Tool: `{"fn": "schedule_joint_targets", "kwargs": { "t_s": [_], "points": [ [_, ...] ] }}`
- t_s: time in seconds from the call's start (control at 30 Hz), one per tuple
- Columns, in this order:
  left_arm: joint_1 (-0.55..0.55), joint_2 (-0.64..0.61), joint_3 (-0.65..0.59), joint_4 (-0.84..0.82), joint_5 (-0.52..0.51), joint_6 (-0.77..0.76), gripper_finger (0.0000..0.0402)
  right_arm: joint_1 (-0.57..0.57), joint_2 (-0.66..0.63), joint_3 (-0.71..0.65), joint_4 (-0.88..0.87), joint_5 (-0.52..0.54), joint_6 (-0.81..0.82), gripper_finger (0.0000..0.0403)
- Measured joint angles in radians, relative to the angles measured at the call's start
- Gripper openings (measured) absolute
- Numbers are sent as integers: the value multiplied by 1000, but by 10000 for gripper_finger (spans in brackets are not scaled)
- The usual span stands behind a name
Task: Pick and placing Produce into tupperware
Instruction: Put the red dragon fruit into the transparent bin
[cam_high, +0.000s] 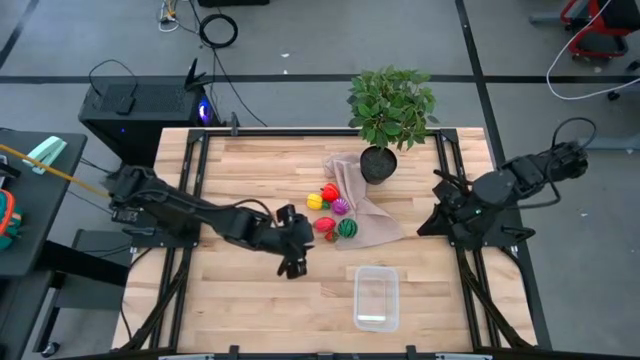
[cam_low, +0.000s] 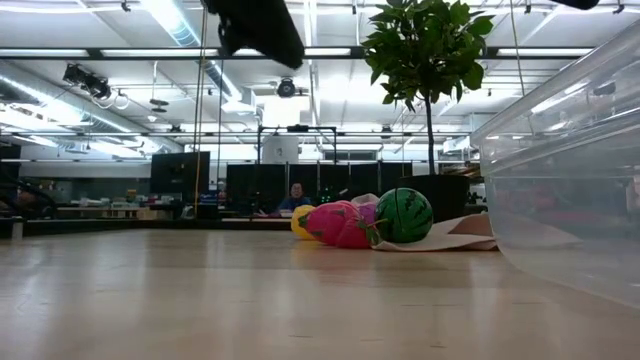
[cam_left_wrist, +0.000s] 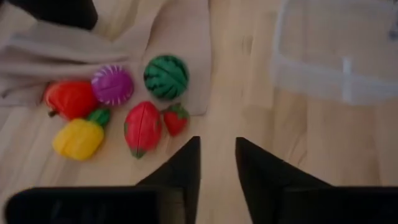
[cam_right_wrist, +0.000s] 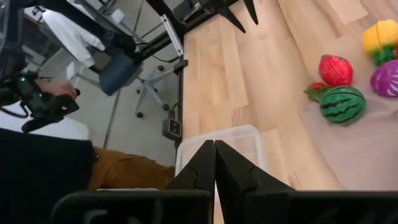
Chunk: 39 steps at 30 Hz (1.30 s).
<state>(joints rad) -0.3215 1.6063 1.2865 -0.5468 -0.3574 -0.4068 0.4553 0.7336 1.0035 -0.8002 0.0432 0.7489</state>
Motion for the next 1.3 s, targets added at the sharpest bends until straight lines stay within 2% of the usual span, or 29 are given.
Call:
{"fn": "schedule_joint_targets", "kwargs": {
  "t_s": [0.2, 0.37, 0.57, 0.77, 0.93, 1.13, 1.3],
  "points": [
    [50, 11, 0, -7, 46, 0, 189, 0, 21, 0, -1, 1, 4, 13],
    [94, 11, 0, -11, 134, 9, 225, 0, 29, 0, -1, 1, 3, 13],
    [143, 11, 0, -12, 148, 163, 231, 0, 31, 0, -1, 2, -9, 13],
    [203, 11, 0, -28, 254, 221, 232, 0, 48, 0, -19, -19, -46, 29],
    [239, 14, 0, -34, 257, 247, 230, 0, 79, 0, -55, -21, -76, 64],
    [247, 89, -2, -23, 309, 392, 231, 0, 135, 0, -73, -14, -122, 118],
    [245, 163, -2, -6, 289, 496, 244, -1, 178, 0, -78, 8, -125, 153]
  ]
}}
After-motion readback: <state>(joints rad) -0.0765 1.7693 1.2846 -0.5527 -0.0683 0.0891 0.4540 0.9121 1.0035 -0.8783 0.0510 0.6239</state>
